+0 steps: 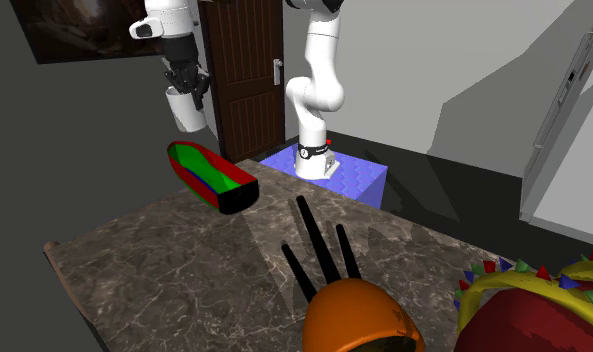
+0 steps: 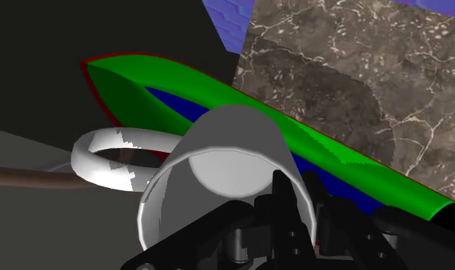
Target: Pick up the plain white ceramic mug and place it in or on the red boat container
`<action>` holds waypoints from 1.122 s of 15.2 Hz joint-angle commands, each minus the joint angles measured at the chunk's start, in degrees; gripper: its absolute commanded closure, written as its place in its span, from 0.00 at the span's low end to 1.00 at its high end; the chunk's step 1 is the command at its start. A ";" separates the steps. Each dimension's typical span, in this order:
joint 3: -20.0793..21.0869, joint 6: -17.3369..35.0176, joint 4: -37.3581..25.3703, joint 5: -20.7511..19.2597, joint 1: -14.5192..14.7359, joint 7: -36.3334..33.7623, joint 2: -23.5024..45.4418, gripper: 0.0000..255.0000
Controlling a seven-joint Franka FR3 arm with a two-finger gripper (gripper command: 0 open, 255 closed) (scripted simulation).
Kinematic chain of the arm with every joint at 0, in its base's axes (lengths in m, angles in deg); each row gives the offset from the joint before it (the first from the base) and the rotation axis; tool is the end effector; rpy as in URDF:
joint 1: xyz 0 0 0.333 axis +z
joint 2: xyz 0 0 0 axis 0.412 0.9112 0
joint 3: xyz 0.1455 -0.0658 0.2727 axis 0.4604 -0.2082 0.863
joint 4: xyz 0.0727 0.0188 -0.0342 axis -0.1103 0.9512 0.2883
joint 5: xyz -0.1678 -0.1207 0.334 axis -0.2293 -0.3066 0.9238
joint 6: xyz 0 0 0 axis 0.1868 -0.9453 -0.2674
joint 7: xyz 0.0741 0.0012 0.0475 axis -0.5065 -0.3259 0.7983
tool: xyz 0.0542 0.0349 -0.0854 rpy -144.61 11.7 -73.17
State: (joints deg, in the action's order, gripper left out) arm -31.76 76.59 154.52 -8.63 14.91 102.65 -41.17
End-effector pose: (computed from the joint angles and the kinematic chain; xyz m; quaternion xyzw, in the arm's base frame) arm 0.4819 -0.0596 0.5357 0.9895 0.1166 -0.0825 0.0223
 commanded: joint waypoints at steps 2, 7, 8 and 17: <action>-0.17 2.08 2.23 -0.08 -0.11 0.17 -0.17 1.00; -0.18 5.91 5.69 -0.14 -0.11 -0.11 0.21 1.00; -0.18 6.68 6.35 -0.16 -0.11 -0.16 0.32 1.00; -0.19 12.72 11.10 -0.34 -0.14 -0.65 1.63 1.00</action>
State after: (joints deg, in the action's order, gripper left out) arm -31.95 88.89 165.32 -8.95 14.78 102.05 -39.63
